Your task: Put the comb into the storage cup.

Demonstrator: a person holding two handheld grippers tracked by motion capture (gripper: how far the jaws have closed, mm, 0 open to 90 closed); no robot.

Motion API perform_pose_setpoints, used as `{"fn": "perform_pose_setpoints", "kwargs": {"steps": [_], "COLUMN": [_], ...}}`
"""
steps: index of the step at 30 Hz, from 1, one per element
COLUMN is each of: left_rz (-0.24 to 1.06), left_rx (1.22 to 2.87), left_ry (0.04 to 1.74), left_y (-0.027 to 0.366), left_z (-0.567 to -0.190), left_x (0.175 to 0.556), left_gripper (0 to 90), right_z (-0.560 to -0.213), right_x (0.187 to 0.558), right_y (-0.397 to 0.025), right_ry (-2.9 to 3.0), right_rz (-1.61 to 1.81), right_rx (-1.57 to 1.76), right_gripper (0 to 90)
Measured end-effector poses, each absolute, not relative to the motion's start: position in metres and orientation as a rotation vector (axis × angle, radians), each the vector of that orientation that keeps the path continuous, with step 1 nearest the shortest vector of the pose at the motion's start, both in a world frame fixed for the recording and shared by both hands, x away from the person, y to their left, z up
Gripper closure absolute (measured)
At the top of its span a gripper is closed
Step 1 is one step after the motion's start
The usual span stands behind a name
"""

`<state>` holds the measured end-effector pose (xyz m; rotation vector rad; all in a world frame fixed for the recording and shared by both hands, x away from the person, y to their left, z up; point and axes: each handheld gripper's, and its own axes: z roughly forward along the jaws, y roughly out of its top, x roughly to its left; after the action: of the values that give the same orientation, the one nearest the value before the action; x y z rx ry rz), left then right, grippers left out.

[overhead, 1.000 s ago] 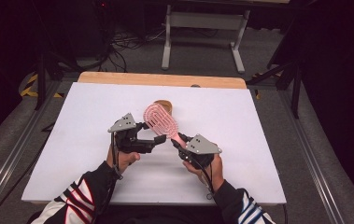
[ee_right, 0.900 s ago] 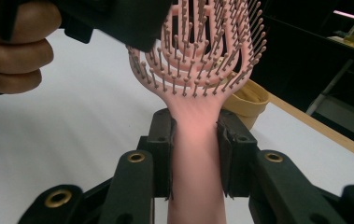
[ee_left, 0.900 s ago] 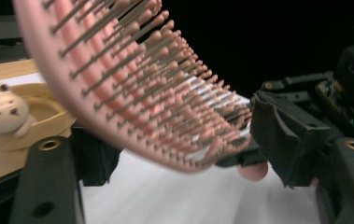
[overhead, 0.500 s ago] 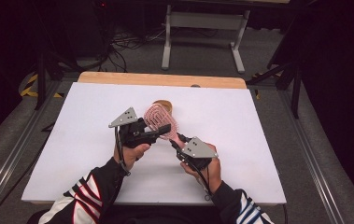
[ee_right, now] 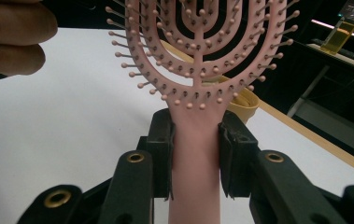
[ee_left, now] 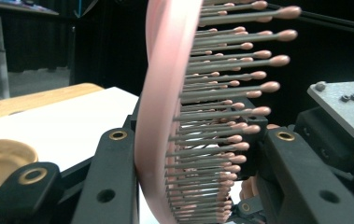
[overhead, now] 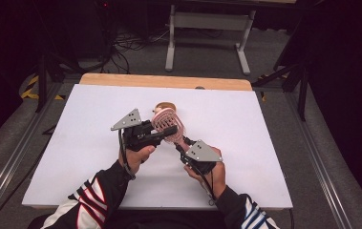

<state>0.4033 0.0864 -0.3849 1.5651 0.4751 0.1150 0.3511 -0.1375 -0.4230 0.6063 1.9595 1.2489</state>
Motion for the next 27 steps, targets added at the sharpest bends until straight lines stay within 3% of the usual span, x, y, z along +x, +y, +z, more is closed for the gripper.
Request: {"fn": "perform_pose_setpoints", "kwargs": {"steps": [7,18,27], "left_rz": [0.154,0.259,0.310], "left_rx": [1.583,1.587,1.604], "left_ry": [0.457,0.472,0.500], "left_y": [0.088,0.107,0.123], "left_z": [-0.380,-0.374,-0.373], "left_x": [0.403,0.401,0.402], "left_gripper": [63.1,63.1,63.1], "right_z": [-0.422,-0.412,-0.405], "right_x": [0.350,0.348,0.349], "right_y": [-0.138,-0.149,-0.161], "right_ry": [1.970,1.965,1.926], "right_rz": [1.281,1.329,1.339], "right_rx": [0.599,0.564,0.576], "right_gripper": [63.6,38.7,28.5]}}
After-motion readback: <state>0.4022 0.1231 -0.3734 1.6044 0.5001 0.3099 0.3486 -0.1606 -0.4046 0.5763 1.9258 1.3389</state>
